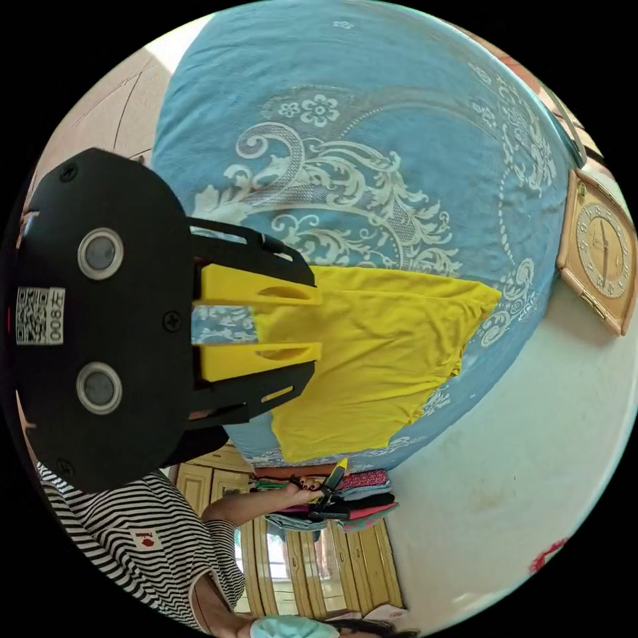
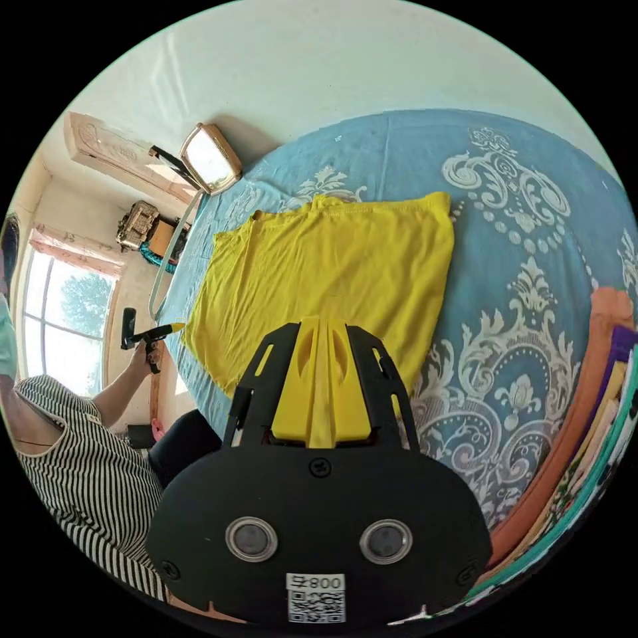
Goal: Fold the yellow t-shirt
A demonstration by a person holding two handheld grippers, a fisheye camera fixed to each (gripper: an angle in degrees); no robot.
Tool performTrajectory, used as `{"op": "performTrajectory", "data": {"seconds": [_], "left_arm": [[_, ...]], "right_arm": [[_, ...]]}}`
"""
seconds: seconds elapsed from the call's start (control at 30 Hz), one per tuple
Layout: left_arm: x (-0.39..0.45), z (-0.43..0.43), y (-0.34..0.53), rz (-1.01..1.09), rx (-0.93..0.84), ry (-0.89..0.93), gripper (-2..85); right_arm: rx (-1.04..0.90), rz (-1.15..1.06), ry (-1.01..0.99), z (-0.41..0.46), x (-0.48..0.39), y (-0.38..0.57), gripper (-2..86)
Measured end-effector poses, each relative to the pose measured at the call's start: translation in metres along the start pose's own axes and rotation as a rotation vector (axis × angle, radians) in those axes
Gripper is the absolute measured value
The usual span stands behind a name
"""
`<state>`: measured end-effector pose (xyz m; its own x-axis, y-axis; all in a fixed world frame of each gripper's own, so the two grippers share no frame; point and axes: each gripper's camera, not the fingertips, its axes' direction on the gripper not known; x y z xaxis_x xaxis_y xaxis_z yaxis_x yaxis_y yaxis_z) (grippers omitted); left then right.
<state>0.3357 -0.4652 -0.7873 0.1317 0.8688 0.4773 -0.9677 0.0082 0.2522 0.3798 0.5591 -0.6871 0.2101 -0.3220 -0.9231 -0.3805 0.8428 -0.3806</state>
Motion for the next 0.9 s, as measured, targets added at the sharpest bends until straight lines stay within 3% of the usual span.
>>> {"op": "performTrajectory", "data": {"seconds": [0.1,0.27,0.6,0.9], "left_arm": [[-0.018,-0.027,0.039,-0.076,0.034,-0.05,8.3],[-0.04,-0.032,0.049,-0.162,0.013,0.054,6.8],[-0.014,-0.065,0.03,-0.2,0.028,0.098,2.8],[0.039,-0.091,0.003,-0.168,0.011,0.057,2.3]], "right_arm": [[-0.017,0.101,-0.027,-0.016,0.019,0.066,4.7],[0.009,0.257,-0.056,-0.027,0.045,0.151,7.0],[0.022,0.323,-0.087,-0.012,0.073,0.206,8.1],[-0.014,0.298,-0.143,0.007,0.09,0.219,2.8]]}}
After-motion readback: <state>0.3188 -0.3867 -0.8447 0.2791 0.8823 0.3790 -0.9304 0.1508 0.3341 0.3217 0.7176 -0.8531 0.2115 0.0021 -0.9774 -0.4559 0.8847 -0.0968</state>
